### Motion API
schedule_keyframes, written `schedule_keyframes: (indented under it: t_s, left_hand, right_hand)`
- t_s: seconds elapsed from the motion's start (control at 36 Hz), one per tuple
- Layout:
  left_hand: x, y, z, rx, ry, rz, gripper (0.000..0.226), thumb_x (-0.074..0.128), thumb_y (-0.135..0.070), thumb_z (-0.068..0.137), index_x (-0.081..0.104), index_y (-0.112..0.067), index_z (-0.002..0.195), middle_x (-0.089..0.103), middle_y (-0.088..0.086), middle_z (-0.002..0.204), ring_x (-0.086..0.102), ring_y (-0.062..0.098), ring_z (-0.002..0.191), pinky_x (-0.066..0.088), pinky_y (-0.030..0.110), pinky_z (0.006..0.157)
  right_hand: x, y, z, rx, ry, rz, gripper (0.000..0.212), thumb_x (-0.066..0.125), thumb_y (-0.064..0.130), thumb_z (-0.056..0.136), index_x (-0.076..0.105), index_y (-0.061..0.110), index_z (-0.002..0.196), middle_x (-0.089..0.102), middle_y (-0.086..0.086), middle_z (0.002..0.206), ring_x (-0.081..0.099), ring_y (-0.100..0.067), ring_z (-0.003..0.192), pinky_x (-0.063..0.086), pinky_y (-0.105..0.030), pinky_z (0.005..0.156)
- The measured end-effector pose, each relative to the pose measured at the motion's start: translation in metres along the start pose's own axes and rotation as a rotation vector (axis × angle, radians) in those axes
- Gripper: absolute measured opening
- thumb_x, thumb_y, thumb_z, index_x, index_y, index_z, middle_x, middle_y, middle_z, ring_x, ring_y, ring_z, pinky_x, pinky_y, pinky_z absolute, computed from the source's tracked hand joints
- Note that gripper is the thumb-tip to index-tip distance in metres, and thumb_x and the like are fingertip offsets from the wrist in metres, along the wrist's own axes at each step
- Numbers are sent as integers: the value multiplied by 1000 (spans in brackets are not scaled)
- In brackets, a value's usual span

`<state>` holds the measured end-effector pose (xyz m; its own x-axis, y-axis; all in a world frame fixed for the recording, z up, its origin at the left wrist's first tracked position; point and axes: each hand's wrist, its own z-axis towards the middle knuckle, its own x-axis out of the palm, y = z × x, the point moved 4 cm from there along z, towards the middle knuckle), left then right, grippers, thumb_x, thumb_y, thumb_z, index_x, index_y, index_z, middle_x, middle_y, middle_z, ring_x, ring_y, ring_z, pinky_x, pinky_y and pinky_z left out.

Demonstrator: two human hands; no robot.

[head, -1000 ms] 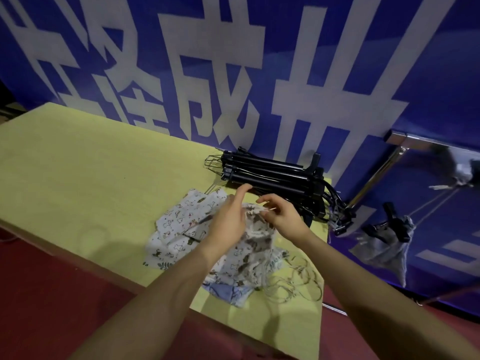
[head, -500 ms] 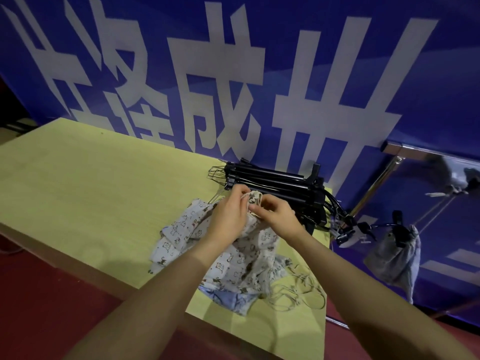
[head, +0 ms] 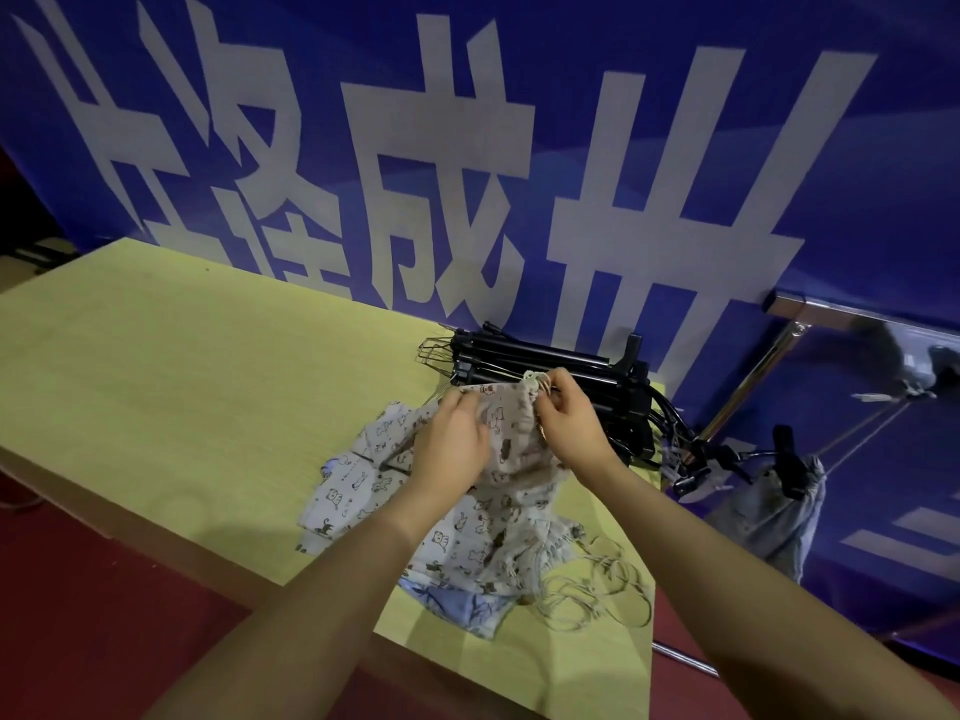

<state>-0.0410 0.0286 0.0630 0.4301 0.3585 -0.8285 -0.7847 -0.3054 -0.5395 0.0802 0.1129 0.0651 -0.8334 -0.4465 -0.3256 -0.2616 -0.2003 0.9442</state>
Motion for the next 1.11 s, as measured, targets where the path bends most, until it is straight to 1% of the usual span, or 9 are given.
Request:
schedule_keyframes:
  t_s: [0.17,0.28,0.47,0.58,0.69,0.78,0.86,0.94,1.11]
  left_hand:
    - [0,-16,3,-20,21,-137,34,42,-44,96,51,-17,114,65,-2,102,62,19,85,50,32,70]
    - [3,-23,8,3,39,-136,27,50,-30,94,53,-15,116,63,3,105,61,24,93,53,40,76]
    - [1,-16,14,-55,-59,-258,10,46,-13,96,55,-11,91,60,4,86,56,23,69,43,33,59]
    - [2,-18,15,-57,33,-283,10,46,-19,96,51,-14,103,59,1,96,54,15,68,38,26,57]
    - [16,-15,10,-108,227,-308,32,50,-24,95,41,-18,126,61,2,105,62,19,83,45,26,62]
    - [26,-6,6,-149,252,-243,32,50,-13,95,46,-14,127,62,9,108,61,21,86,48,31,70]
    - [29,2,2,-173,221,-244,28,47,-5,94,53,-9,121,62,13,107,56,19,81,45,29,70]
    - [24,10,1,-183,126,-228,31,44,4,91,53,-9,118,53,11,115,56,23,85,44,29,72]
    - [15,13,4,-80,59,-111,38,41,18,80,50,-9,105,45,7,115,47,26,100,38,31,67]
  right_hand:
    - [2,5,2,-55,38,36,17,45,9,98,48,18,83,42,9,64,39,2,47,34,-12,49]
    - [1,9,4,-92,61,57,10,51,8,95,57,12,88,56,8,76,51,8,63,42,-10,63]
    - [-3,-7,2,38,99,125,32,54,-5,87,56,19,107,60,-2,96,59,-19,88,54,-41,82]
    - [1,-17,-5,89,169,170,36,58,-12,82,54,13,107,61,-9,92,63,-20,77,56,-41,82]
    - [8,-25,-6,118,186,130,30,65,-6,81,55,7,107,63,-12,93,63,-20,82,55,-37,81]
    - [9,-35,-8,154,206,99,34,67,-3,81,54,7,110,64,-11,90,65,-13,77,54,-29,74]
    - [9,-43,-12,169,247,64,38,61,-7,83,51,10,115,59,-10,96,60,-18,81,50,-34,77]
    - [9,-56,-16,183,359,-152,42,60,-6,80,48,16,114,56,-4,102,54,-19,90,47,-31,77]
    - [9,-87,-25,155,529,-780,37,70,35,77,52,29,109,52,-1,112,40,-24,109,25,-39,92]
